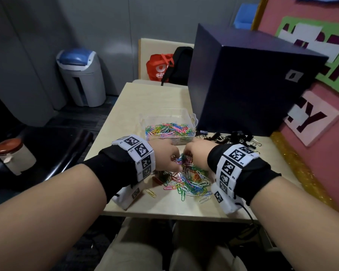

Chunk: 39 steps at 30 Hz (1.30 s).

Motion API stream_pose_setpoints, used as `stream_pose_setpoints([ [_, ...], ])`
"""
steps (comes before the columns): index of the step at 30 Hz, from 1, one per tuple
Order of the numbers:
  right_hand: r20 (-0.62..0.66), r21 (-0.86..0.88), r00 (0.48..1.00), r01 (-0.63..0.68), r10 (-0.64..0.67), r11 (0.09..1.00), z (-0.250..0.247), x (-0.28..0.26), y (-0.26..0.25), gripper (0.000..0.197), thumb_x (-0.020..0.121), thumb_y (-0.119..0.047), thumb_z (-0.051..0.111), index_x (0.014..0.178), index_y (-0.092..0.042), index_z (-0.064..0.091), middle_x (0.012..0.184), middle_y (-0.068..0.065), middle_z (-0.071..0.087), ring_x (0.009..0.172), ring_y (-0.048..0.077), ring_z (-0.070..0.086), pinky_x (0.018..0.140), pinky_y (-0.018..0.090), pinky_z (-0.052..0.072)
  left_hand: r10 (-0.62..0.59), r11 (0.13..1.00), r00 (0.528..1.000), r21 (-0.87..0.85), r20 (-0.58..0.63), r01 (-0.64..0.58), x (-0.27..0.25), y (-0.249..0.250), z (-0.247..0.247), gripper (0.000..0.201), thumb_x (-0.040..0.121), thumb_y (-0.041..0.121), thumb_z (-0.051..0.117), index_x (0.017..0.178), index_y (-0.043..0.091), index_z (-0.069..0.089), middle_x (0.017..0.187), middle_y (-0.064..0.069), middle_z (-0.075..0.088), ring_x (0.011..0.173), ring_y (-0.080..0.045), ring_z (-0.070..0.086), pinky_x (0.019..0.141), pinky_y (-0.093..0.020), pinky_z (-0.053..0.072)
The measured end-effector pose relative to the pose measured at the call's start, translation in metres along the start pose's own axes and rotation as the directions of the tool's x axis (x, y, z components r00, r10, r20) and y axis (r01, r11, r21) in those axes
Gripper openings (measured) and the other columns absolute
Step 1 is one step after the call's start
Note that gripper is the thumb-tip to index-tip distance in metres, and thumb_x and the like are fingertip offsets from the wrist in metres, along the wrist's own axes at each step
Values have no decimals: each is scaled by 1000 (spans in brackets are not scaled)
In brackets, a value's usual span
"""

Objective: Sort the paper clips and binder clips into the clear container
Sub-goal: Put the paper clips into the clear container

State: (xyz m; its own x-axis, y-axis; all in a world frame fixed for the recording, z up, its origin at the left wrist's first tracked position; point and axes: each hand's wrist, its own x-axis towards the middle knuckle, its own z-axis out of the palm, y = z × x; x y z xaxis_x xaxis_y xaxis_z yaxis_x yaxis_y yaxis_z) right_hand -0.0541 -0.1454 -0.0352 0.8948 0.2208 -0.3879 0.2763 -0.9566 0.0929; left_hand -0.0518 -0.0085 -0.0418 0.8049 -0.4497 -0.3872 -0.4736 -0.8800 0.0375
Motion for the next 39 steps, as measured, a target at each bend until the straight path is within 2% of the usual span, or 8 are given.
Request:
stream_pose_setpoints([
  [6,207,-103,972,-92,112,990,-18,-30,4,71,81,-41,72,139,-11,45,130,6,59,114,24,59,90,30,51,-47,997,998,63,37,44,-20,-19,-11,94,68,64,72,145,27,34,141,-2,41,128,-23,46,105,-41,42],
  [11,374,-174,914,-98,158,980,-9,-42,-1,74,74,-37,79,133,-5,49,106,4,68,74,16,61,59,23,47,-180,961,963,244,199,130,-33,-19,-8,115,54,63,82,146,20,26,137,-6,44,122,-27,51,87,-35,46],
  [15,290,-57,946,-136,147,989,1,-37,-6,61,74,-28,81,125,-7,54,123,10,63,106,25,63,78,30,47,-182,968,965,207,187,143,-30,-12,-2,101,56,59,83,136,18,37,126,-8,49,111,-26,56,73,-34,43],
  [24,87,77,989,-127,120,989,-4,-22,-8,61,82,-39,71,131,-7,53,123,9,62,106,25,64,87,32,53,-114,992,993,43,-24,115,-11,-9,1,75,74,48,77,134,13,48,124,-7,59,113,-25,57,91,-35,50],
  [27,97,114,987,-136,126,984,-6,-22,-6,91,71,-48,78,143,-13,34,131,13,49,82,21,60,87,36,55,-95,995,996,18,-1,95,-11,-14,1,91,67,52,80,140,17,39,128,-6,55,117,-25,54,93,-35,48],
  [29,103,135,988,-133,119,982,-3,-18,-7,103,64,-50,82,147,-24,25,136,13,40,92,23,59,91,41,53,-91,995,996,28,13,91,-11,-14,1,87,68,51,80,139,20,40,126,-6,55,114,-25,54,89,-33,46],
  [32,58,131,995,-90,83,987,1,-8,-12,81,70,-49,77,138,-27,40,133,11,43,111,27,55,96,37,49,-103,994,995,35,-17,104,-6,-11,-1,67,76,45,75,131,16,48,118,-6,60,105,-24,57,82,-32,47],
  [39,-50,100,998,-32,37,994,-6,3,-8,35,87,-22,65,121,-20,57,122,4,62,113,23,56,85,28,46,-106,992,991,54,-78,111,-1,-12,-4,41,83,39,69,112,11,64,107,-7,68,94,-23,61,74,-32,48],
])
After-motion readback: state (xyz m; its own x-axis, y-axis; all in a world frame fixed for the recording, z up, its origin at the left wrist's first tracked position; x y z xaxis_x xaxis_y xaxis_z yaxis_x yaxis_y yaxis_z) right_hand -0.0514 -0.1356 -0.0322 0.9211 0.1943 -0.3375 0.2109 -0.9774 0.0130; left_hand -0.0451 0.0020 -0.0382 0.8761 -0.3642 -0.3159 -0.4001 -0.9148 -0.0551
